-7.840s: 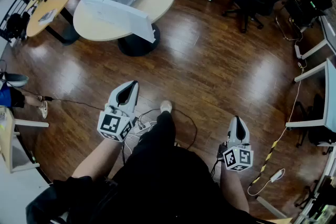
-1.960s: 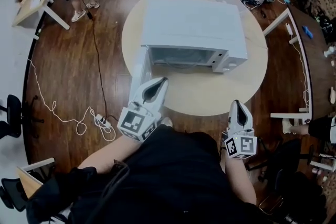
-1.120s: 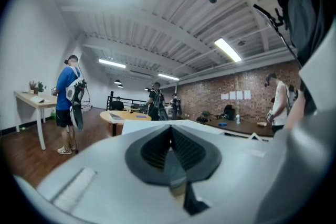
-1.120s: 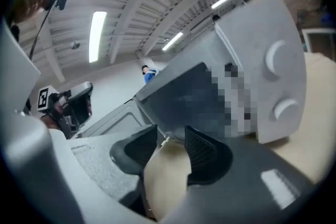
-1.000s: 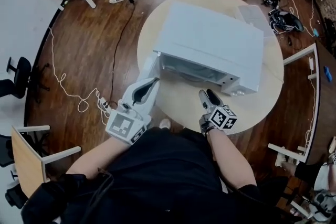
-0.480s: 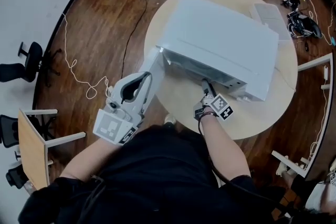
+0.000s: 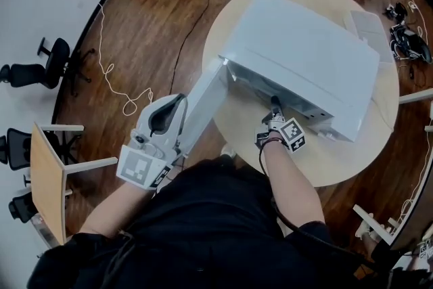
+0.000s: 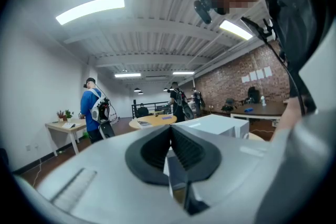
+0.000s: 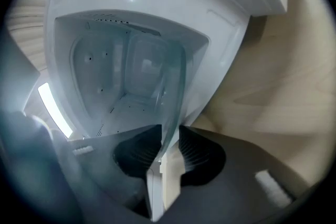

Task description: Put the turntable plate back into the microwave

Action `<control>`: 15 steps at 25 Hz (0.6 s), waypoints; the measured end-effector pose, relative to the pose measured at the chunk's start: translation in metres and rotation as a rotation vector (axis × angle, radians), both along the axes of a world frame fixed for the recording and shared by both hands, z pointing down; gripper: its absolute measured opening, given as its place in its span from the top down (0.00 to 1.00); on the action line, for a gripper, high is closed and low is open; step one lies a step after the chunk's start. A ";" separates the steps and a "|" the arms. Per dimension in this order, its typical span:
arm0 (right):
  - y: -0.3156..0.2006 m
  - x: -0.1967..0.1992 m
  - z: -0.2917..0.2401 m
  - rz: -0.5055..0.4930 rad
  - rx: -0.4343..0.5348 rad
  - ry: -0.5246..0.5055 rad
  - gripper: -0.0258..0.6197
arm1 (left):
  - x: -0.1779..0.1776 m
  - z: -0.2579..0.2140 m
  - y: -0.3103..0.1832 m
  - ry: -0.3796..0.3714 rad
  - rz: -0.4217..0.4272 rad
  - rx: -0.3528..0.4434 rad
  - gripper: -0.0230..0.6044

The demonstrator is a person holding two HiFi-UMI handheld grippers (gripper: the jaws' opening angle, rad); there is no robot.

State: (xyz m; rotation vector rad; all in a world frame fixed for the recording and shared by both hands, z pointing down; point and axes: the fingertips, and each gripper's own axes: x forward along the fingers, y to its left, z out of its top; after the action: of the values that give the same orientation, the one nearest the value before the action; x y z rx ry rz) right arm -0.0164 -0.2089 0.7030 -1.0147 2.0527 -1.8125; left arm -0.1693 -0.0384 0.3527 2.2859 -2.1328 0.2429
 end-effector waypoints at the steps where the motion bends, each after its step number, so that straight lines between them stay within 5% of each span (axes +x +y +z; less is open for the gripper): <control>1: 0.001 -0.003 -0.002 0.000 0.001 -0.013 0.81 | -0.002 -0.001 0.003 0.000 -0.009 -0.003 0.96; 15: 0.025 0.016 -0.021 -0.001 0.032 -0.156 0.89 | -0.009 0.004 0.010 0.051 -0.027 0.005 0.96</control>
State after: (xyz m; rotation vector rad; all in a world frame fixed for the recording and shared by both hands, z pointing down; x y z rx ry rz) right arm -0.0006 -0.1842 0.6817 -0.8353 1.9827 -1.7923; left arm -0.1787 -0.0283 0.3568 2.2385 -2.1410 0.1771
